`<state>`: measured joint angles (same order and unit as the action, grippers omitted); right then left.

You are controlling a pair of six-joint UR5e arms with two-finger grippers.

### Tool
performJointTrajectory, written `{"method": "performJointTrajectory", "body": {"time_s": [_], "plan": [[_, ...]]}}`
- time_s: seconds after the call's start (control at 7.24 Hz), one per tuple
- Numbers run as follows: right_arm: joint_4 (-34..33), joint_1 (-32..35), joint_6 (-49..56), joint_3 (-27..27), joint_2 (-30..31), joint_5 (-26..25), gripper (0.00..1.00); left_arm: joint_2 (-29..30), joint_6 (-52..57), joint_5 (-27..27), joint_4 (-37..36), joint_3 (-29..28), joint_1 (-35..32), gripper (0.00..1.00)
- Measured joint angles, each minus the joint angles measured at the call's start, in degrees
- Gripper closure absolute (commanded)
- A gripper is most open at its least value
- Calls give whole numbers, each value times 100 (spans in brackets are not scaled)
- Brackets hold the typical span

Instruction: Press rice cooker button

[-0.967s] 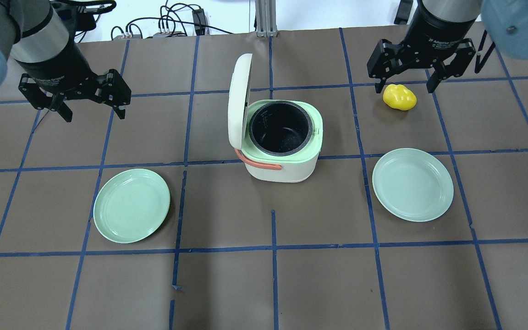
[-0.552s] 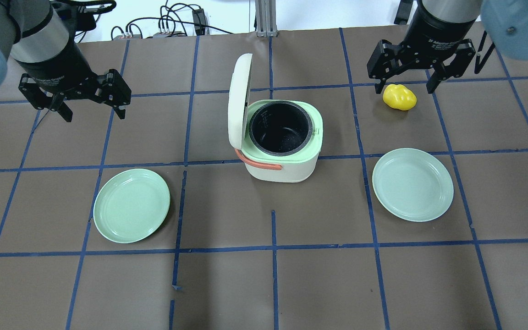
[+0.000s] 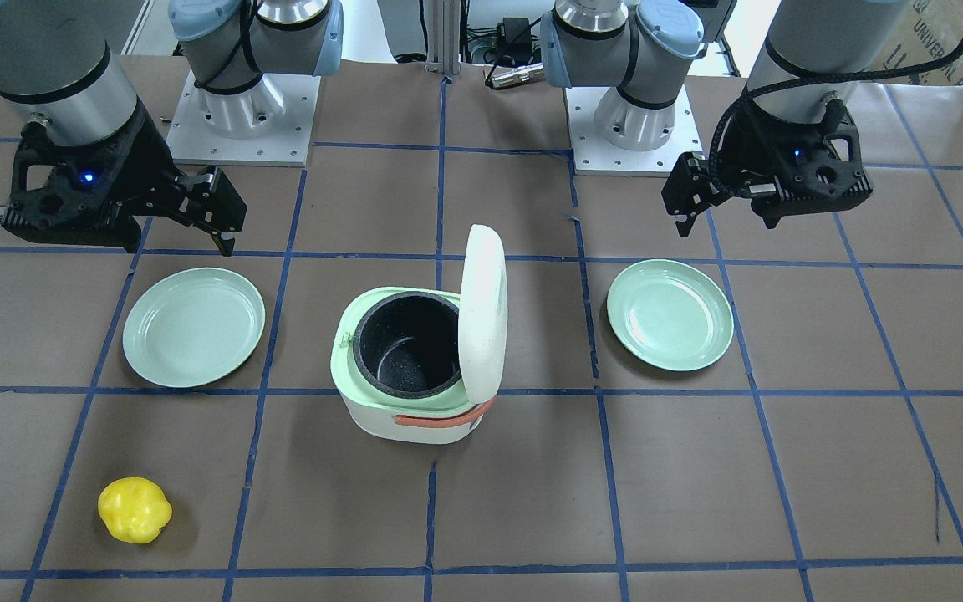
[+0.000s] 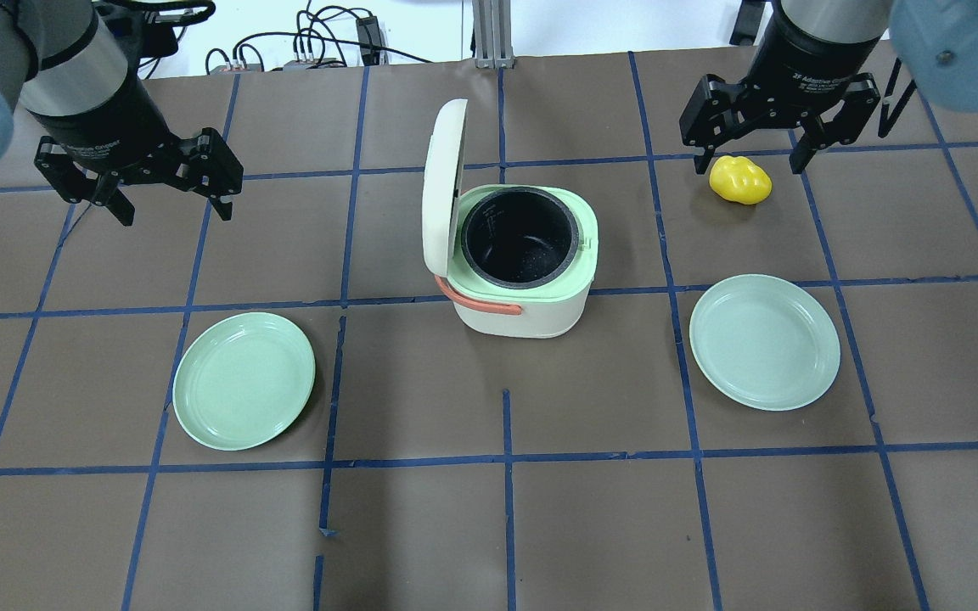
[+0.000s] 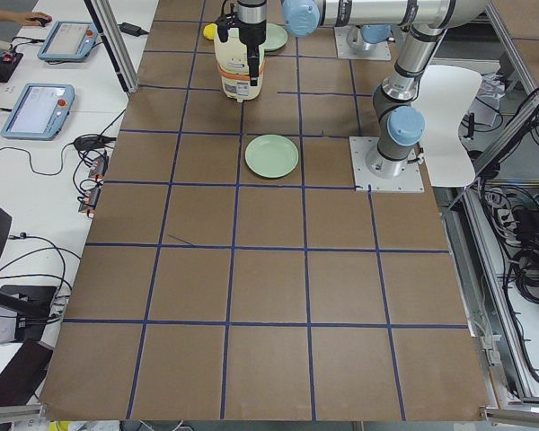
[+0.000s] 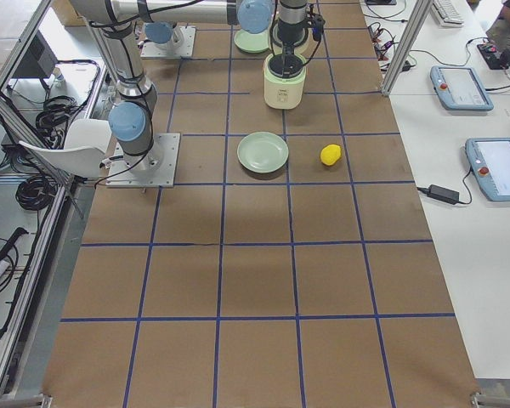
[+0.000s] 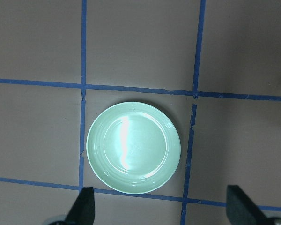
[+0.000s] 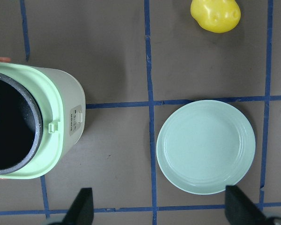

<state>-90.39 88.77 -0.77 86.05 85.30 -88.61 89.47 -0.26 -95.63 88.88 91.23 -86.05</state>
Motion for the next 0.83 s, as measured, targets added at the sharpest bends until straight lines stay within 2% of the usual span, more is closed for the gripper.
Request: {"method": "performJointTrajectory", "body": {"time_s": [0.83], "plan": [[0, 0, 17, 10, 31, -25, 0, 0, 0, -4, -3, 0, 0, 0]]}}
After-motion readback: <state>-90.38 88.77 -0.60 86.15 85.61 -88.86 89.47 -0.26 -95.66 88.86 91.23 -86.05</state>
